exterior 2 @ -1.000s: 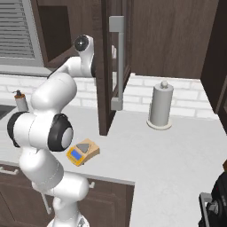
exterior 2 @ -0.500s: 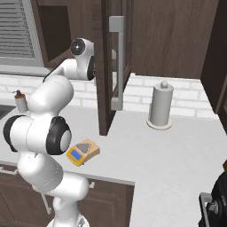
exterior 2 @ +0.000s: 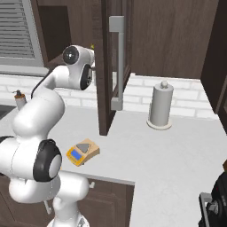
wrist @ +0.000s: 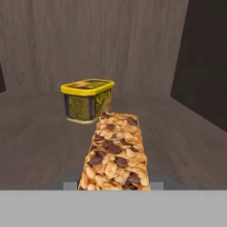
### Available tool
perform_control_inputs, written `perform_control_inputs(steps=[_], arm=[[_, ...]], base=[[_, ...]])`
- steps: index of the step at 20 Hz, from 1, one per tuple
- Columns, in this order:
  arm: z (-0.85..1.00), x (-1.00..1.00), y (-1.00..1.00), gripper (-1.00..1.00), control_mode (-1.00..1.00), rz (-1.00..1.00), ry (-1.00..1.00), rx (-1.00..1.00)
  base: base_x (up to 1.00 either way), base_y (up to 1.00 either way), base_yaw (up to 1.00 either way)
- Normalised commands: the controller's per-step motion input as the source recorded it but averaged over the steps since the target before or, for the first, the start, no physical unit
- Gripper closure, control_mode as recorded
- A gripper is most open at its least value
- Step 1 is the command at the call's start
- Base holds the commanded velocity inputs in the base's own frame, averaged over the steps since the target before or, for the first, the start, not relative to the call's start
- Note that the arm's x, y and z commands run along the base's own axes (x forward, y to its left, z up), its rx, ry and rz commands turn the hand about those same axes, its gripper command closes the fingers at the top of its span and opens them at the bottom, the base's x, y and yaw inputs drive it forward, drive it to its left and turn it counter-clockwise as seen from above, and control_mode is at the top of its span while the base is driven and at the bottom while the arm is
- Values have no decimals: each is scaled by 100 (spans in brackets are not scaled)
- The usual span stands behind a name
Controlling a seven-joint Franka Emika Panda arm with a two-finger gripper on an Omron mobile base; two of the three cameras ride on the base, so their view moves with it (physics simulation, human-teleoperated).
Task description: Pick the bar and place it on the digital scale for weighing, and close the cabinet.
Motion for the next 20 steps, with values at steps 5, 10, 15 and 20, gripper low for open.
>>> perform_control_inputs(steps=[5, 10, 15, 20], arm=[[13, -74, 10, 100, -100, 0, 2, 0], [0, -76, 15, 100, -100, 8, 4, 0], [-4, -99, 38, 100, -100, 9, 0, -6], [-15, -89, 25, 100, -100, 8, 3, -6]], base=[[0, 0, 0], [0, 0, 0], [0, 0, 0], [0, 0, 0]])
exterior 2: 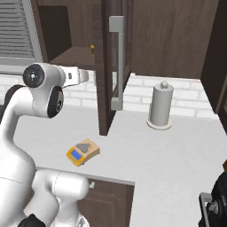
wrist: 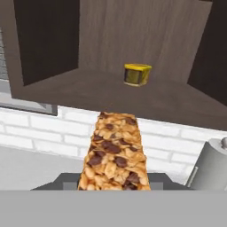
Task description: Pick the bar and place it on the digital scale for weighing, and close the cabinet.
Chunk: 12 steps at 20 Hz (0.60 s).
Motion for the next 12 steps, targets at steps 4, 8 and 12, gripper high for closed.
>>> perform_control_inputs(steps=[4, 8, 12], arm=[[-29, -74, 8, 100, -100, 9, 7, 0], [-55, -37, 5, 100, -100, 6, 0, 0], [-49, -1, 20, 100, -100, 12, -3, 0]], base=[[0, 0, 0], [0, 0, 0], [0, 0, 0]])
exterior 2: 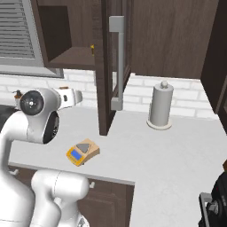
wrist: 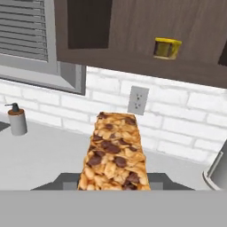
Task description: Pick the bar and place it on the digital scale for weighing, and close the cabinet.
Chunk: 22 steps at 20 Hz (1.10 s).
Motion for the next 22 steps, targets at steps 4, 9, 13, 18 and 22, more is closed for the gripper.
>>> perform_control_inputs(steps=[4, 9, 13, 18, 22], arm=[[-26, 0, 0, 100, -100, 21, -1, 0], [-31, 0, 3, 100, -100, 19, 0, 0], [-36, 10, 12, 100, -100, 11, 0, 0], [-22, 0, 0, 100, -100, 11, 4, 0], [-47, 6, 0, 100, -100, 11, 0, 0]], base=[[0, 0, 0], [0, 0, 0], [0, 0, 0], [0, 0, 0], [0, 0, 0]])
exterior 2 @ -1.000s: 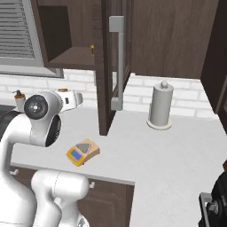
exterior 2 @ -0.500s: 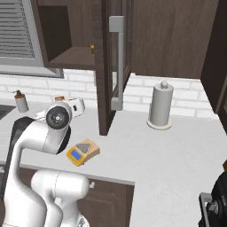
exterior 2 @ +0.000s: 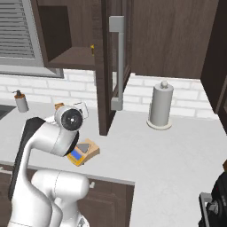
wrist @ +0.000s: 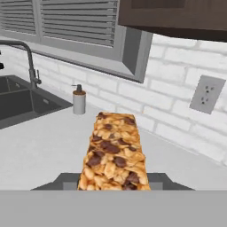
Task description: Pick the bar and place it on the digital scale for weighing, and close the cabinet.
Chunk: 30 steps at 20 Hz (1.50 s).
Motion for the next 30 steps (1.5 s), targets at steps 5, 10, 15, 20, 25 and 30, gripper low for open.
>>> perform_control_inputs(steps=[5, 10, 15, 20, 25, 30], arm=[[-46, 16, 0, 100, -100, 12, 0, 0], [-31, 4, -3, 100, -100, 10, 0, 0], [-33, 0, -18, 100, -100, 7, 0, 0], [-36, 0, -24, 100, -100, 6, 0, 0], [-27, 3, -22, 100, -100, 6, 1, 0], [-28, 13, -17, 100, -100, 6, 9, 0]], base=[[0, 0, 0], [0, 0, 0], [0, 0, 0], [0, 0, 0], [0, 0, 0], [0, 0, 0]])
